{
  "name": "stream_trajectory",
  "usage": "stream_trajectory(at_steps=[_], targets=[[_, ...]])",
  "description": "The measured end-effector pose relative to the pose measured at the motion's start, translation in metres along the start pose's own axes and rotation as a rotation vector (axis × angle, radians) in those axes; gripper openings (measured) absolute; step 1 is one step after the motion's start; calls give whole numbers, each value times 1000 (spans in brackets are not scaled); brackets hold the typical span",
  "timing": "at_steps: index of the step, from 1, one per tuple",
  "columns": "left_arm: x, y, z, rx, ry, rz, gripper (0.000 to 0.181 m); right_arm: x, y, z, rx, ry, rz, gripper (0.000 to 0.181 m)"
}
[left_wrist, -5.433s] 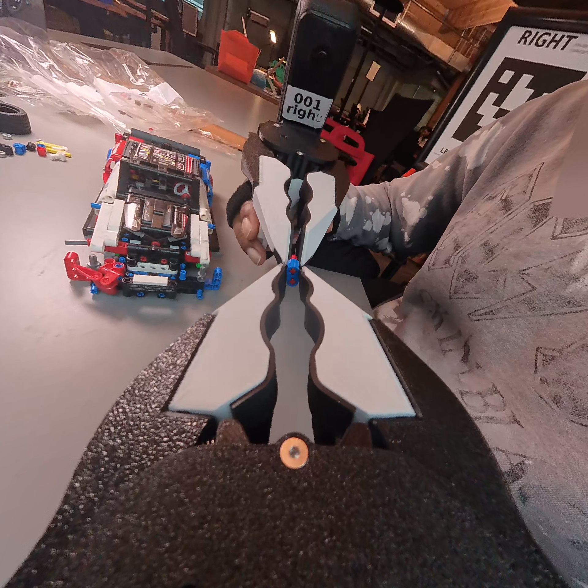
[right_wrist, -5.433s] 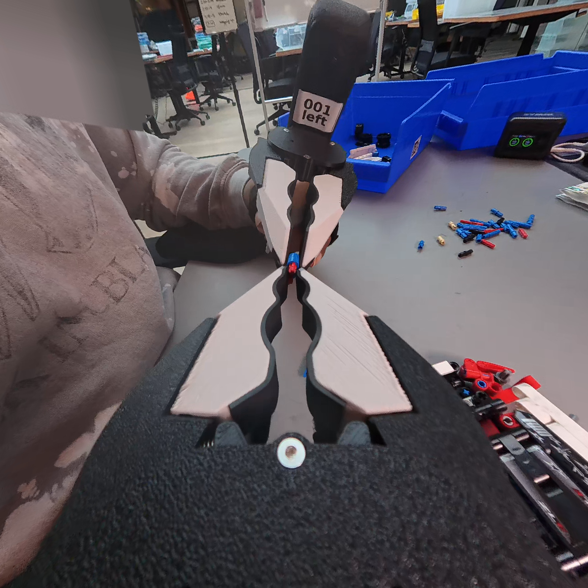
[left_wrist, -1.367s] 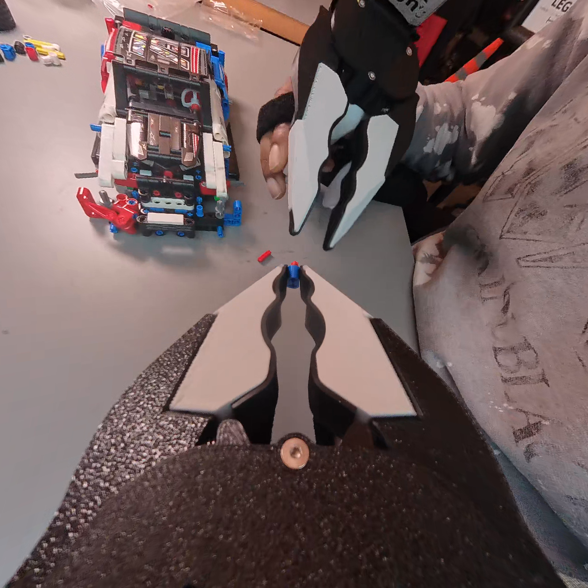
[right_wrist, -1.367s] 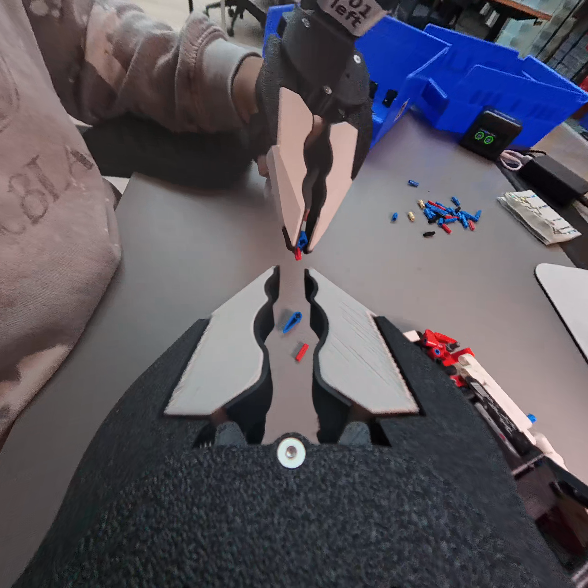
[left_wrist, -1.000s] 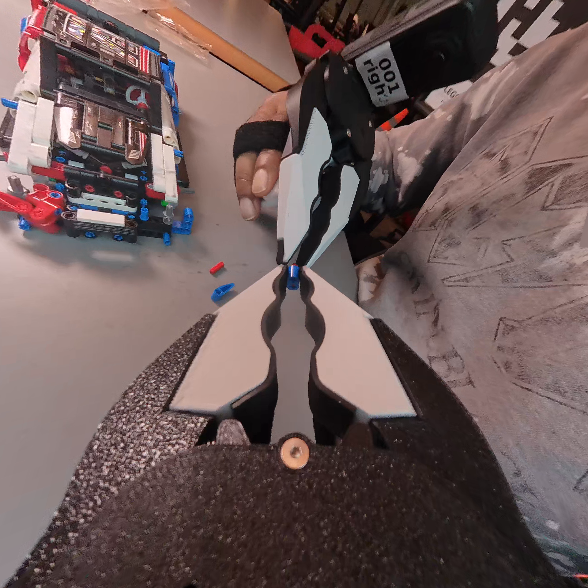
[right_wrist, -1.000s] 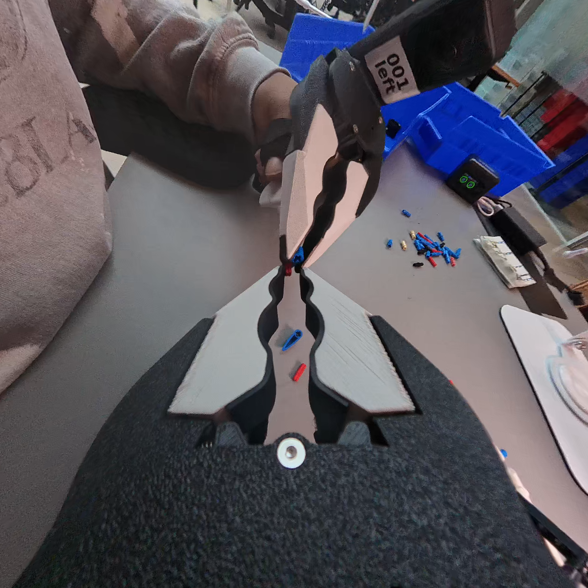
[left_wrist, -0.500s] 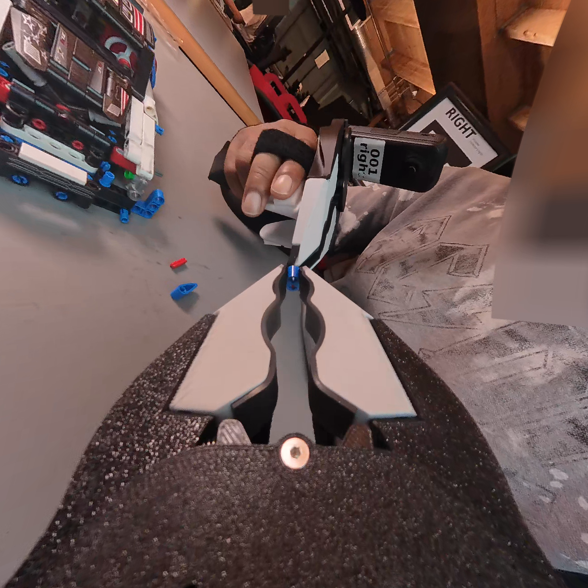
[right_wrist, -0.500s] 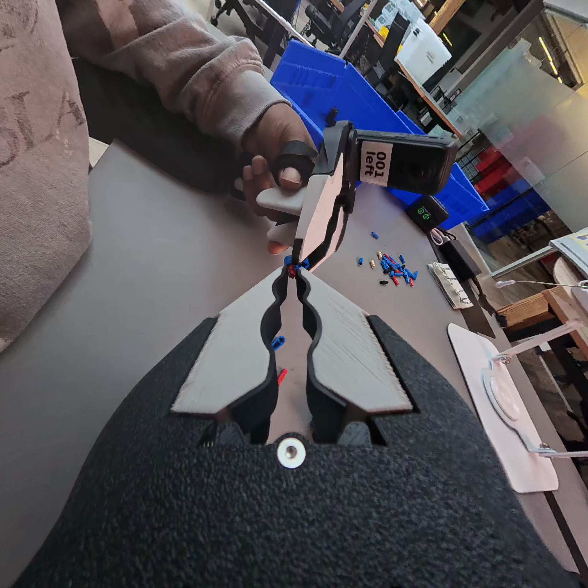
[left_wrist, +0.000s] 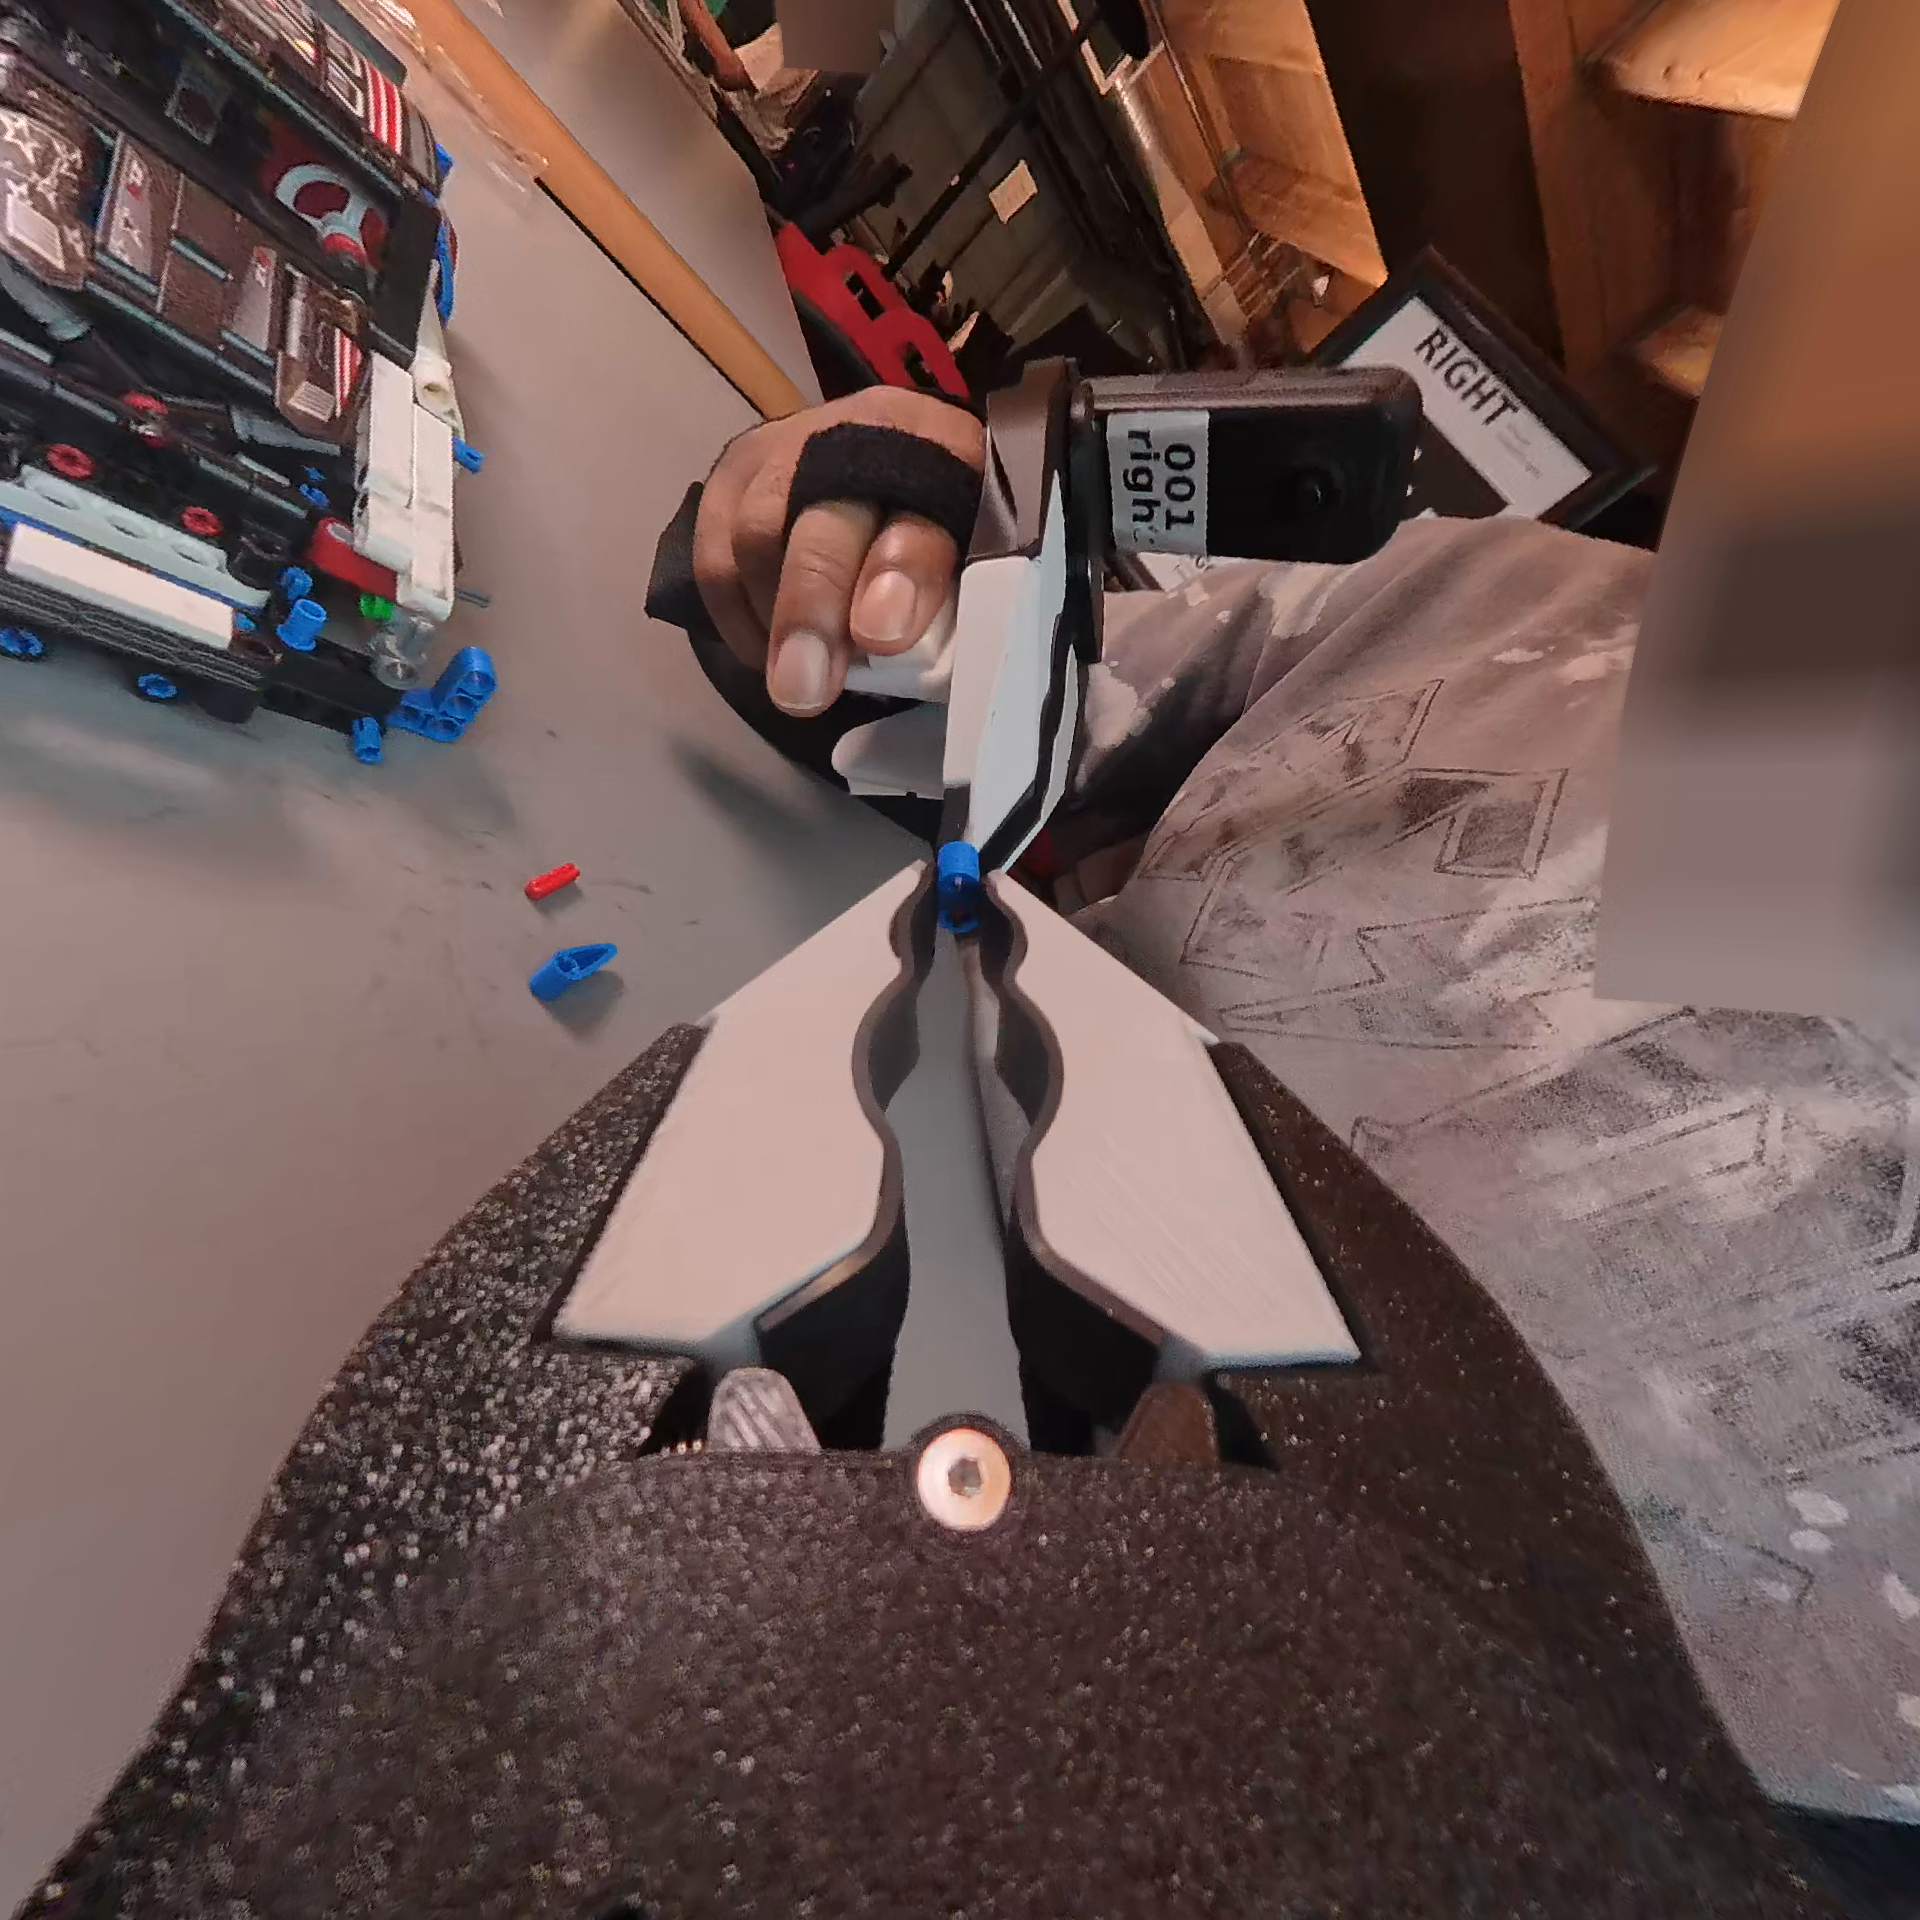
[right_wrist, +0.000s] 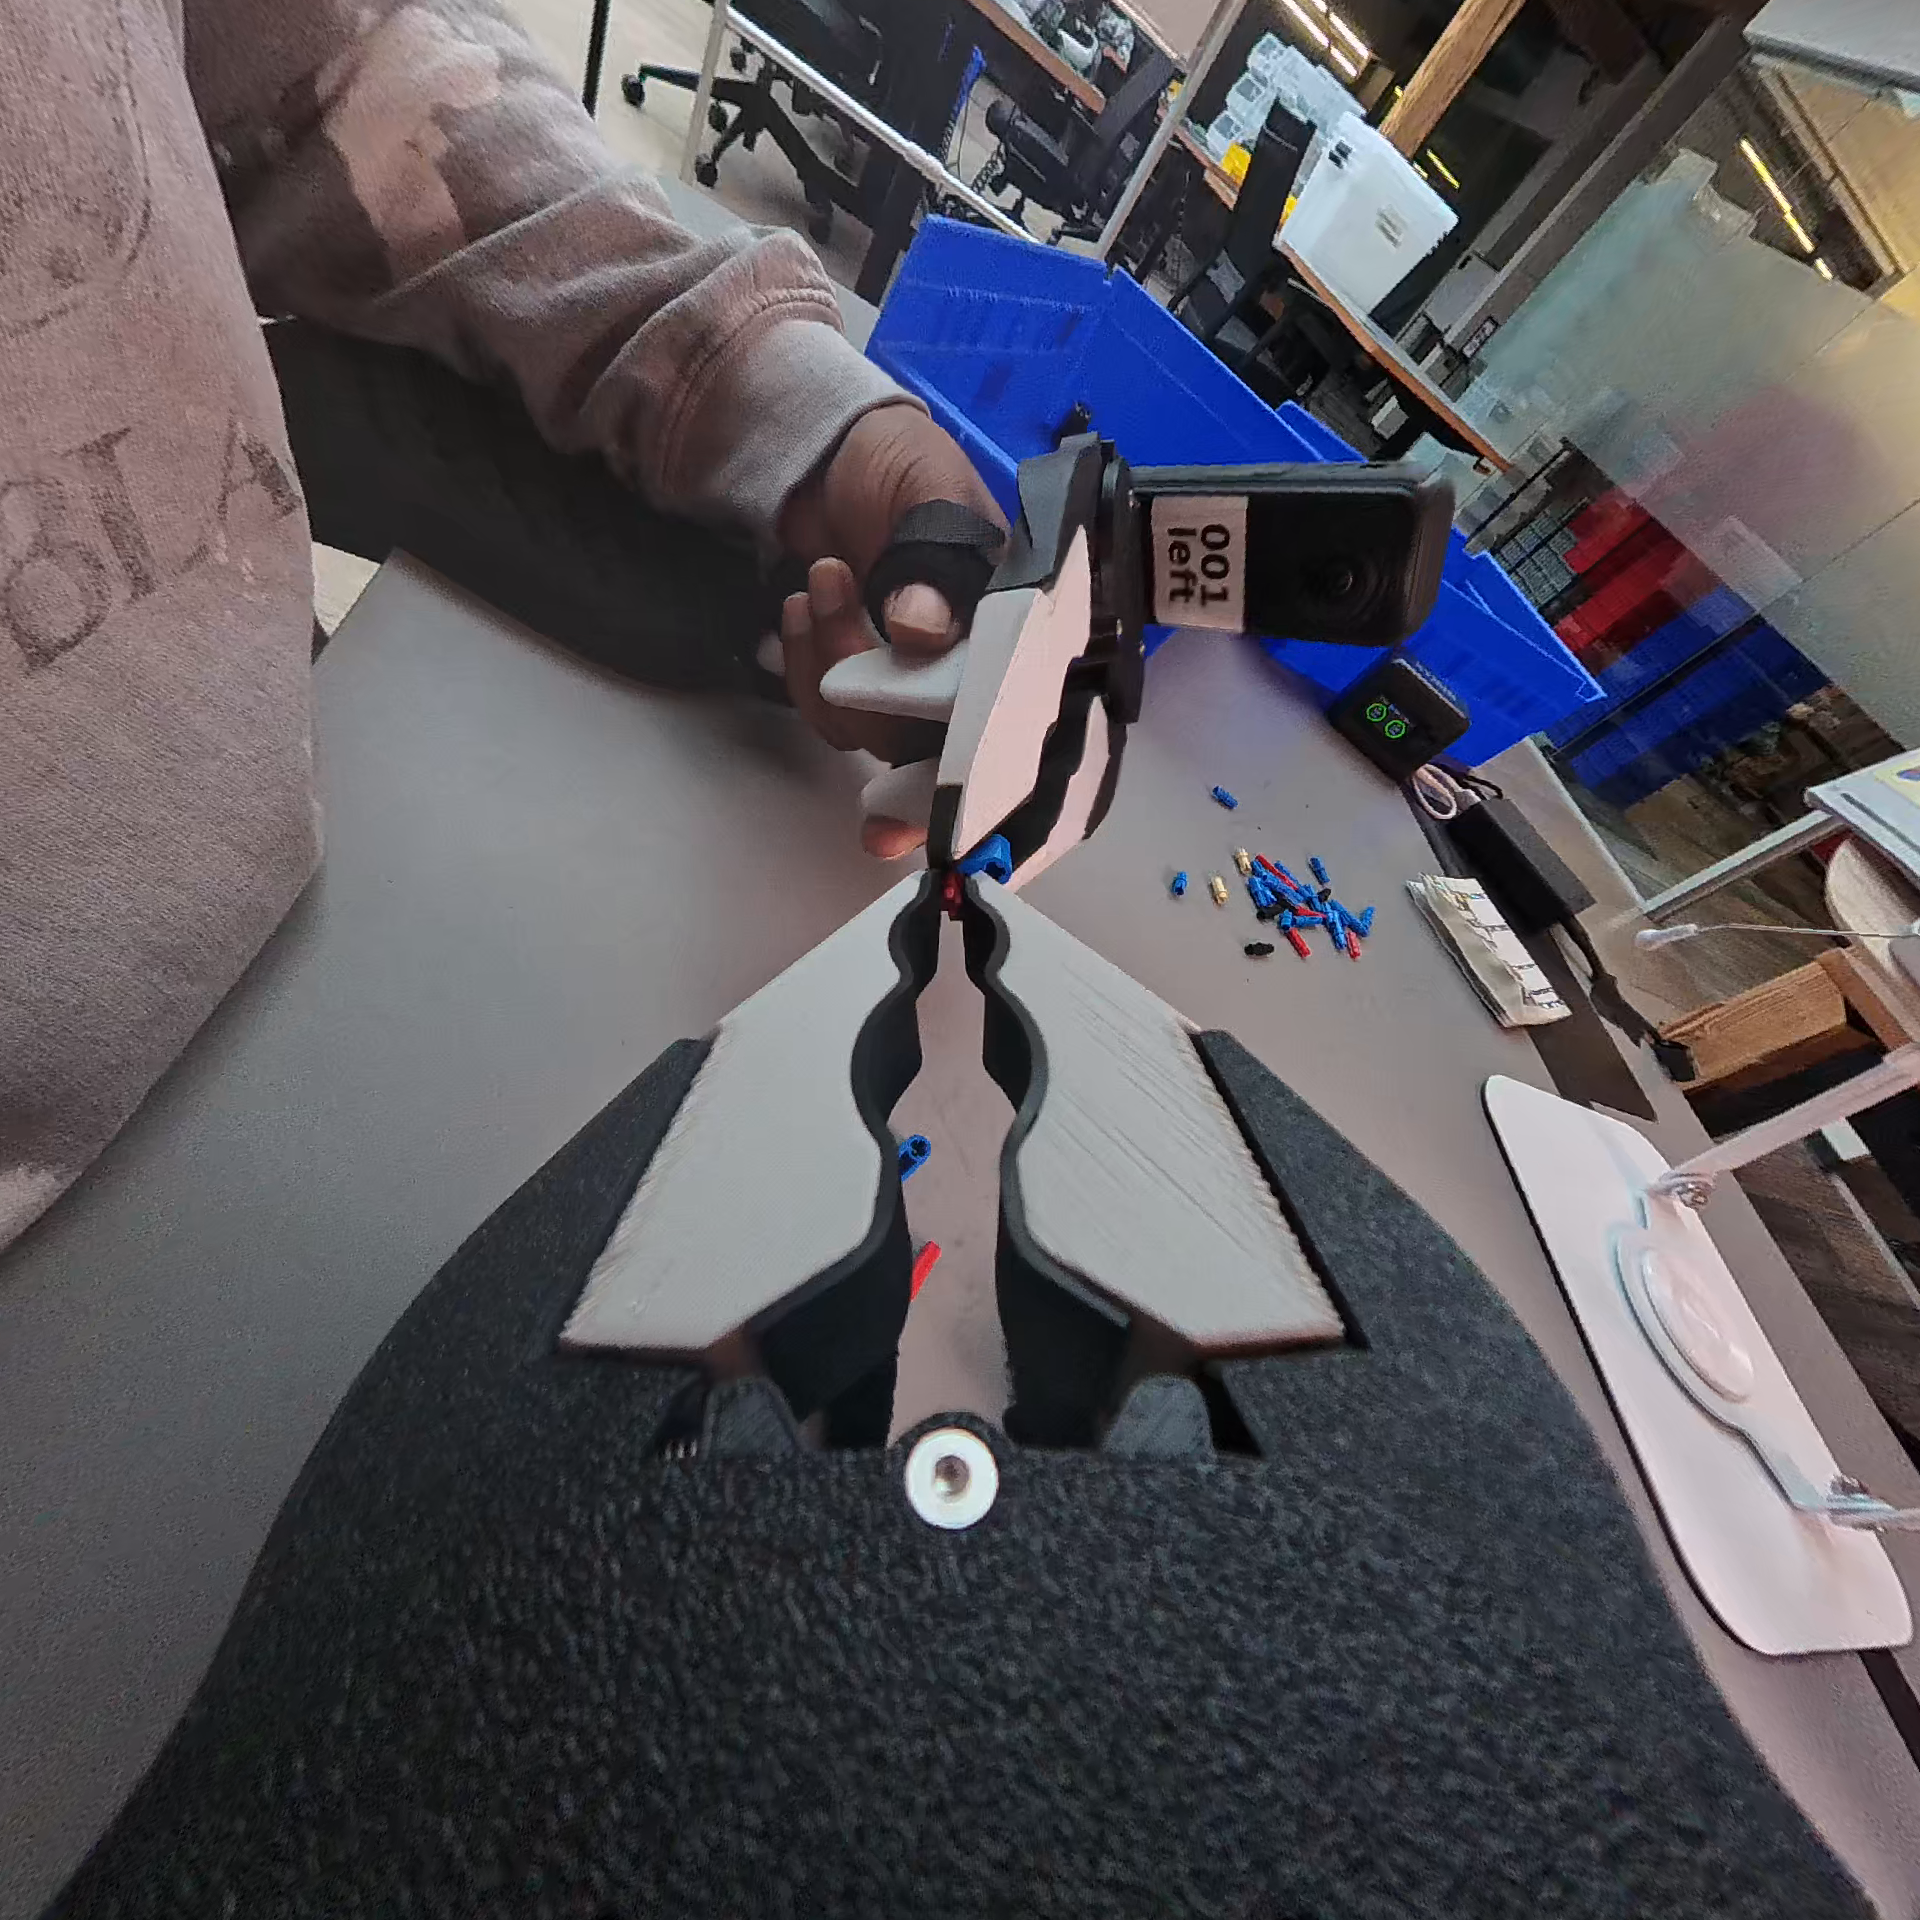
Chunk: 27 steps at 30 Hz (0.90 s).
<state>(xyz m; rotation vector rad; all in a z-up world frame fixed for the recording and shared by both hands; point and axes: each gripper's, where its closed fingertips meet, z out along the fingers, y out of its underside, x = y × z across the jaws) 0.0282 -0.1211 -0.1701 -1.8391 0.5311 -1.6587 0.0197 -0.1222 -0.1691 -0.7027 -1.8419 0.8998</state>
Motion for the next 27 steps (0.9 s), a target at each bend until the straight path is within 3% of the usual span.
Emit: stream_trajectory(at_steps=[11, 14, 17, 19, 27], targets=[[3, 3, 2, -75, -31, 101, 5, -3, -3, -9, 40, -108, 147, 1], [-12, -10, -39, 51, -119, 75, 3, 24, -5, -38, 105, -30, 227, 1], [0, -17, -25, 39, -83, 186, 5, 9, 1, -20, 56, -48, 181, 2], [8, -26, -24, 66, -45, 230, 5, 18, 5, -20, 47, -37, 220, 2], [26, -36, -42, 198, 40, 269, 3, 17, 77, -11, -330, 17, 250, 3]])
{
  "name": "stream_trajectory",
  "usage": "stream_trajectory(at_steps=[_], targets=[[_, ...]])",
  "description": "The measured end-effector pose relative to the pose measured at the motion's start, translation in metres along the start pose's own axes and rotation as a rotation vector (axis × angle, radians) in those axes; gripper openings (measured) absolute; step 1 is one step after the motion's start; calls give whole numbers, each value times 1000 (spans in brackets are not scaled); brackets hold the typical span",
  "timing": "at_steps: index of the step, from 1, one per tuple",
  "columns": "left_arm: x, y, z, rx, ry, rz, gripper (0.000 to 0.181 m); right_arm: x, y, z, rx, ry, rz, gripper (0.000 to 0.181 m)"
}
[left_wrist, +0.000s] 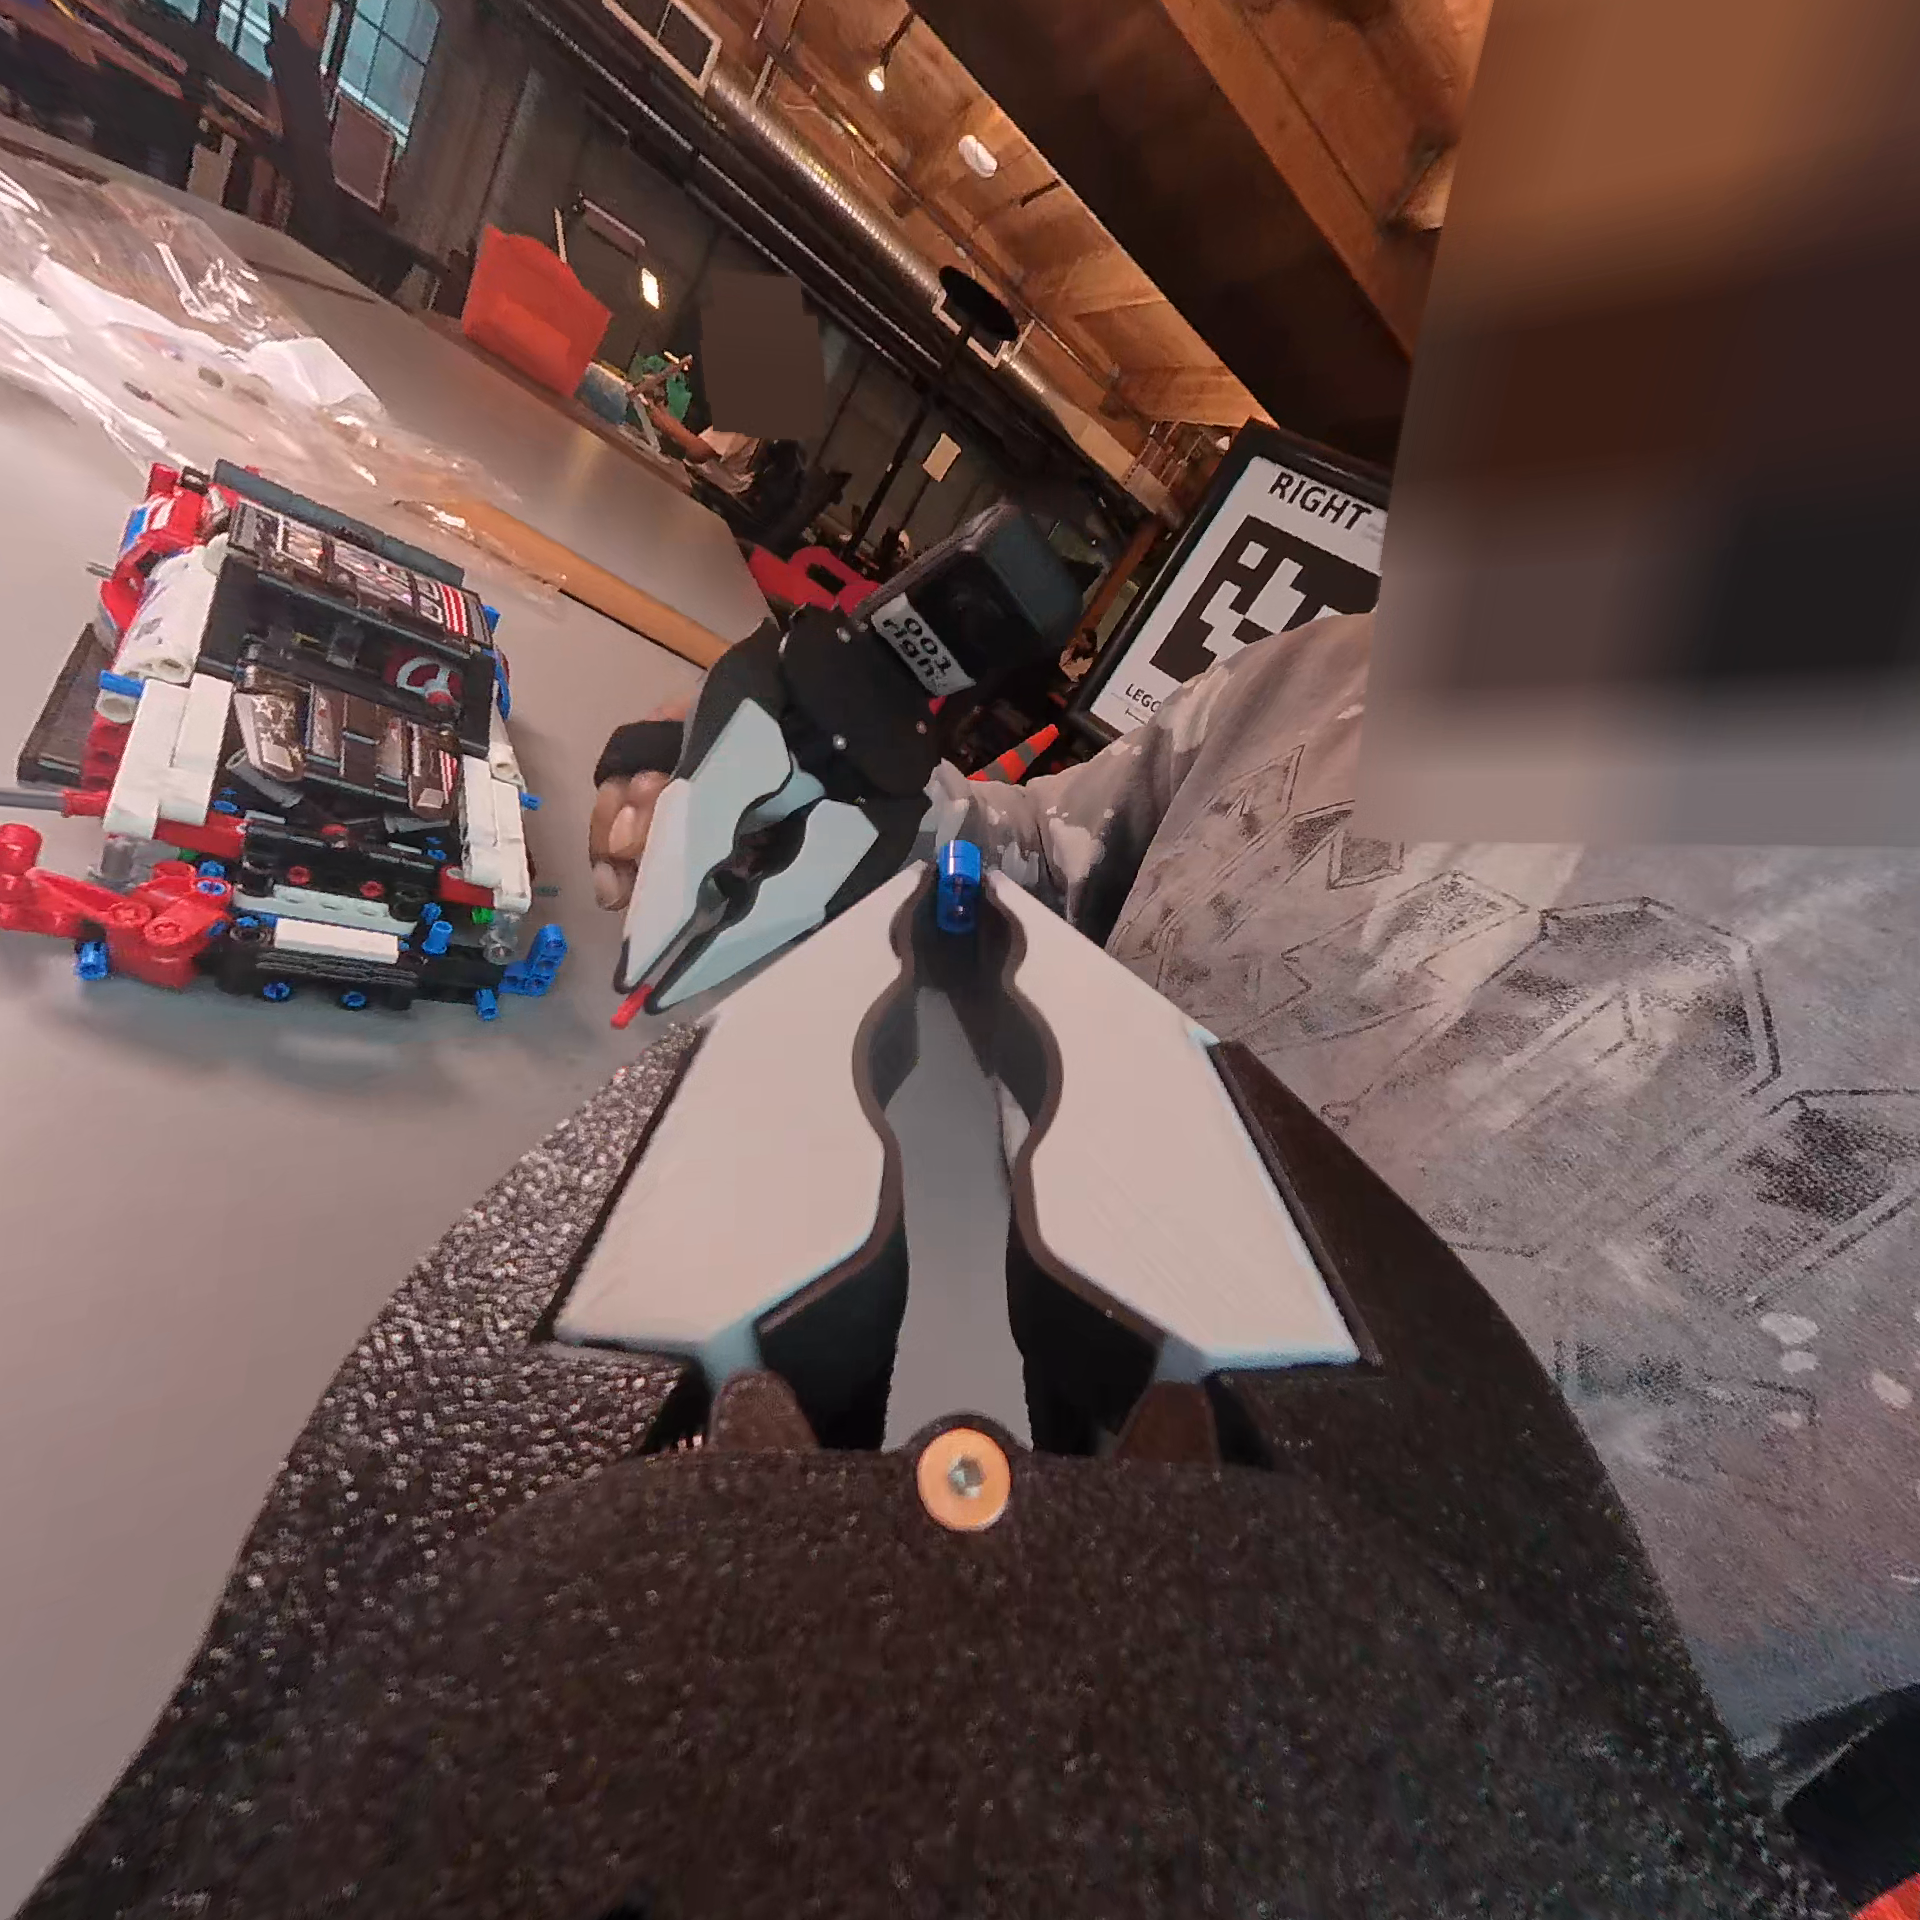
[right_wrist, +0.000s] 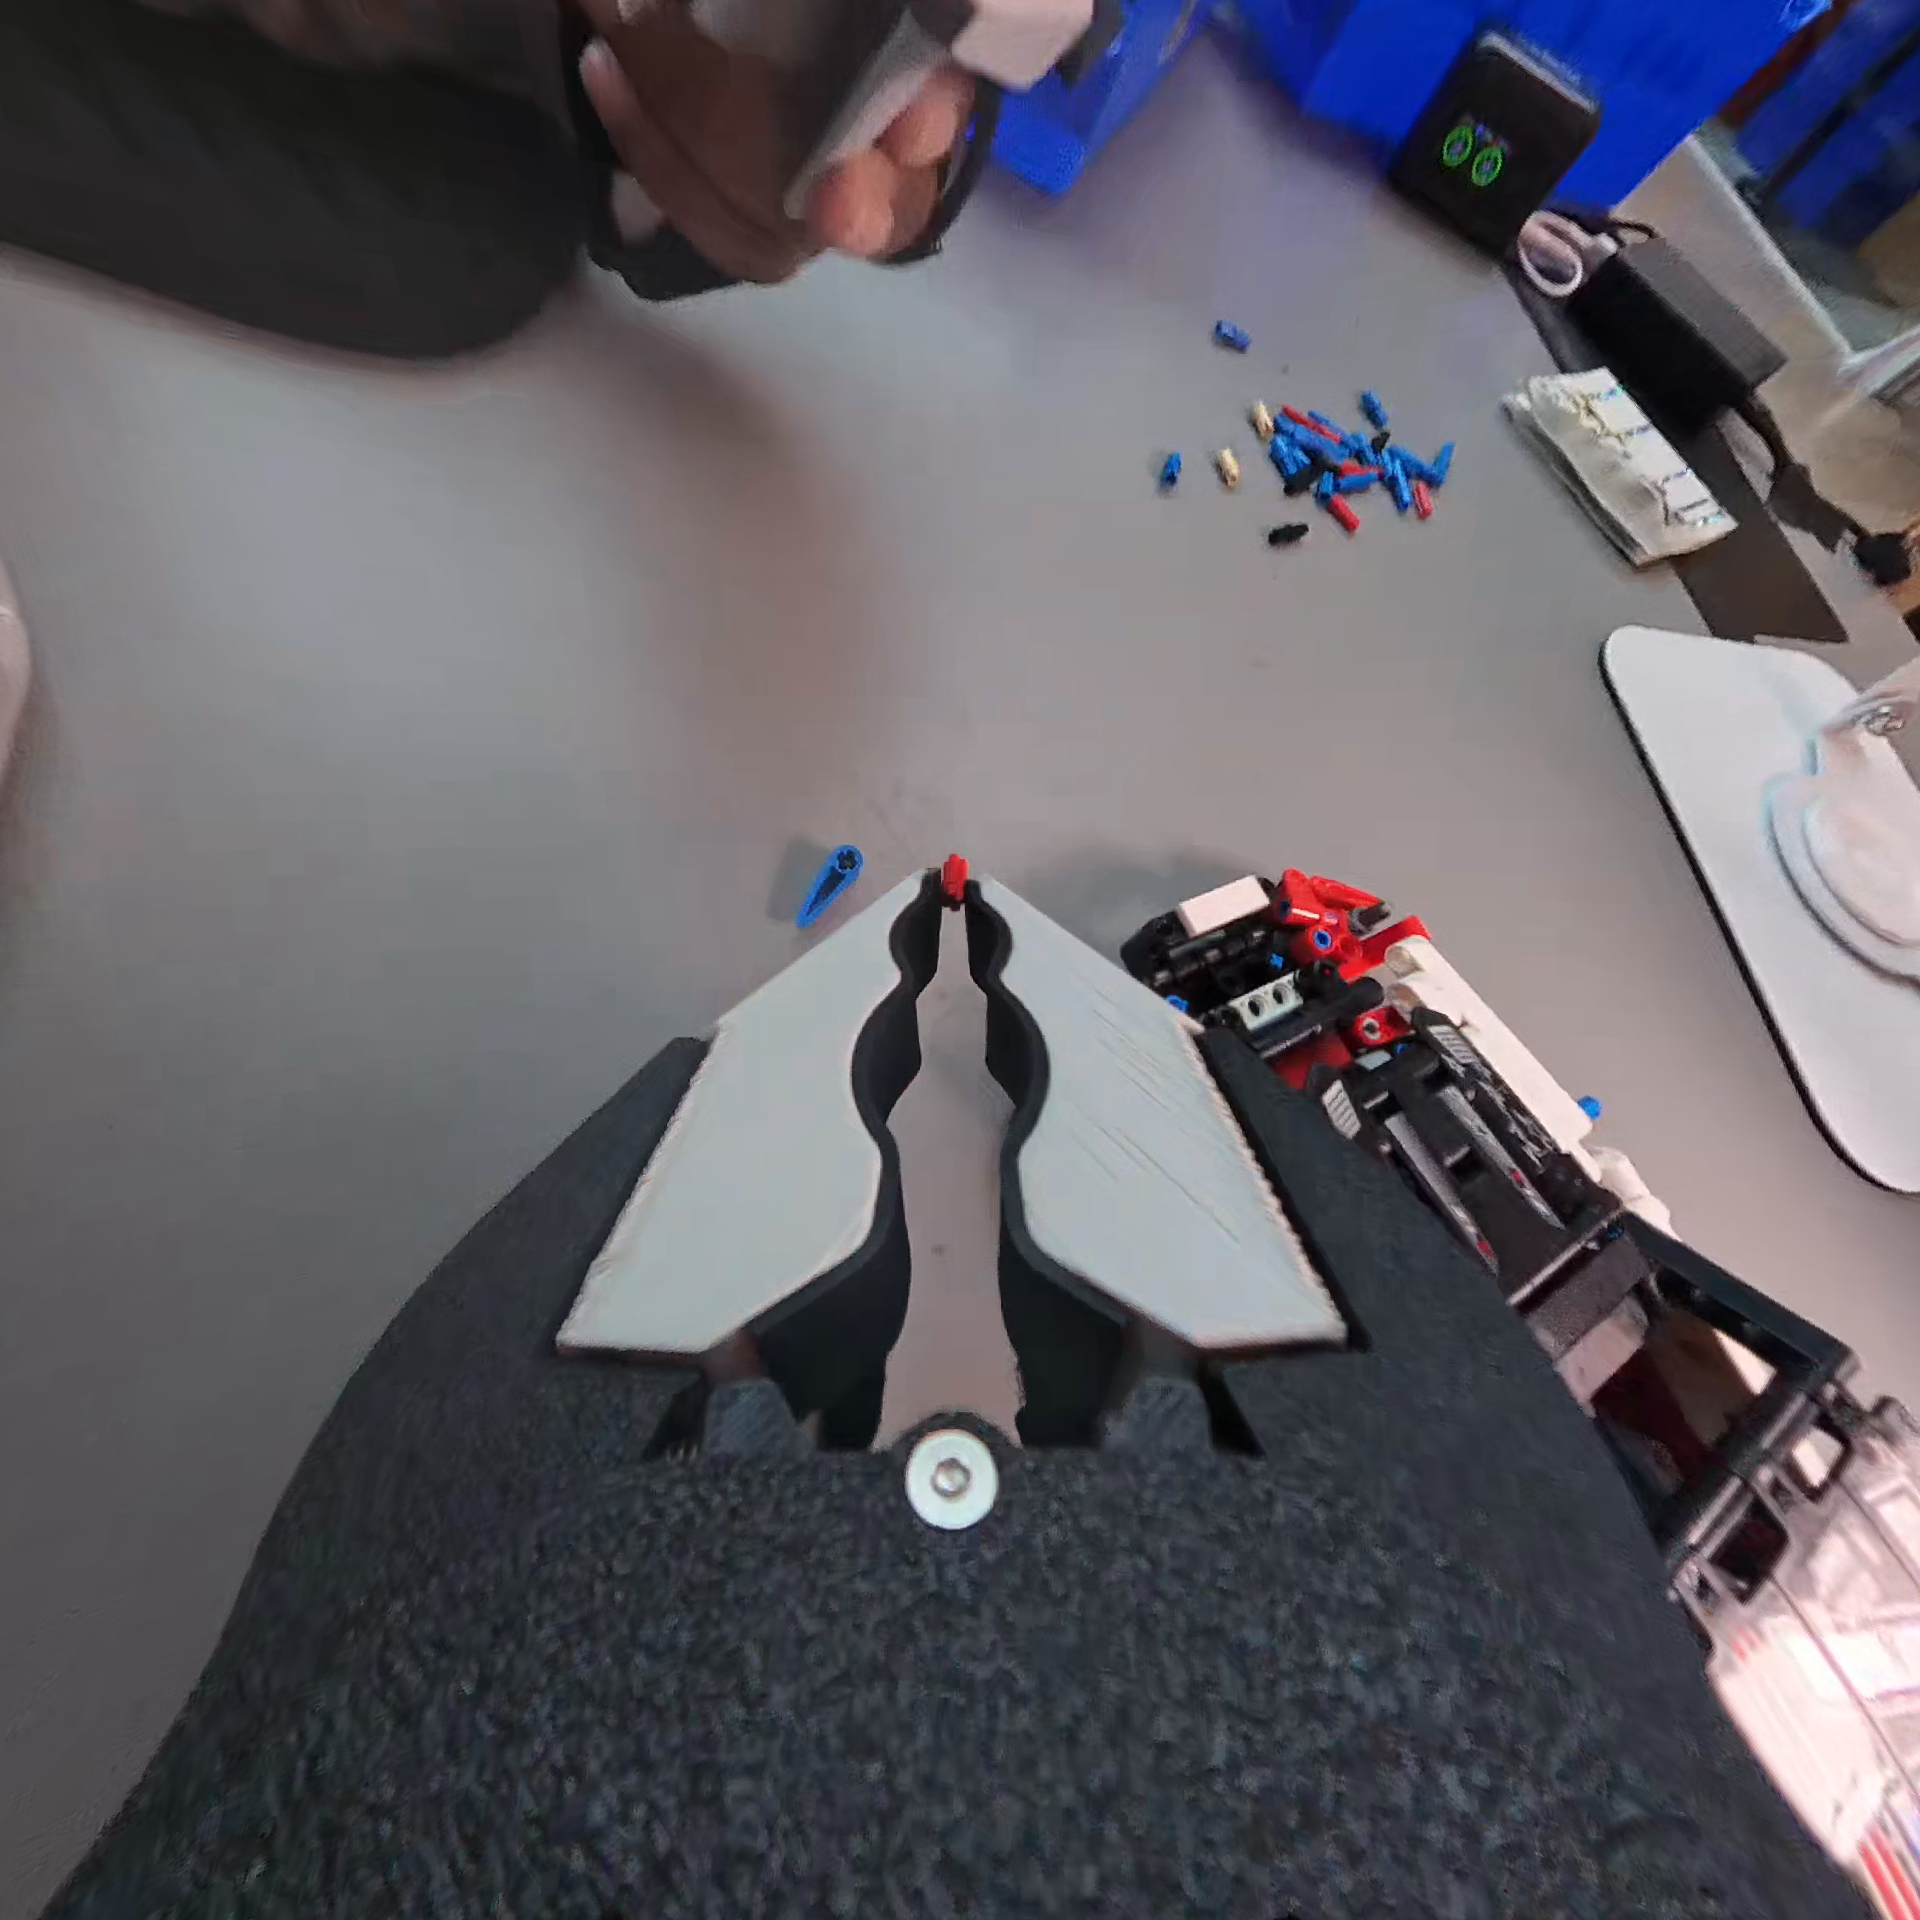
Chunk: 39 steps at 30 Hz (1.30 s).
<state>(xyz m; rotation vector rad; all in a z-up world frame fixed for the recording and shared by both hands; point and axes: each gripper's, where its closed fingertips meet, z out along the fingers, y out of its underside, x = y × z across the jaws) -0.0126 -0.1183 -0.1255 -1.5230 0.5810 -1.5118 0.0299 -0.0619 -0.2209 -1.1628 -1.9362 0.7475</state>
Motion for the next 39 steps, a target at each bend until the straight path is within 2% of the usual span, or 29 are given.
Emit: stream_trajectory(at_steps=[6, 11, 16, 20, 21, 22, 26, 27, 28, 29, 31, 33, 35, 39], targets=[[1, -3, -2, 25, -3, -1, 4, -3, 35, 12, -185, -29, 67, 3], [1, -4, -4, 36, -27, 7, 4, -3, 35, 12, -166, -49, 113, 10], [-5, 0, -4, 15, -97, 39, 4, -3, 10, -2, -21, -77, 163, 22], [0, -6, -7, 42, -105, 110, 4, 17, -18, -19, 162, 1, 205, 46], [3, -8, -8, 57, -99, 137, 4, 22, -21, -22, 188, 24, 217, 46], [5, -11, -9, 72, -94, 158, 4, 24, -23, -26, 204, 35, 212, 26], [13, -20, -13, 120, -82, 201, 4, 34, -26, -32, 242, 105, 218, 0], [12, -22, -15, 124, -98, 204, 4, 37, -29, -34, 269, 128, 225, 5], [8, -23, -17, 123, -129, 204, 4, 38, -31, -35, 279, 131, 232, 22], [5, -25, -20, 120, -170, 211, 4, 39, -29, -33, 265, 130, 242, 31], [-4, -33, -32, 102, -297, 233, 5, 36, -23, -29, 234, 112, 240, 32], [-16, -47, -56, 81, -485, 248, 5, 37, -18, -26, 214, 122, 230, 33], [-25, -63, -96, 56, -698, 260, 5, 36, -17, -24, 207, 125, 226, 35], [-31, -90, -208, -68, -1156, 228, 6, 32, -15, -20, 189, 111, 211, 33]])
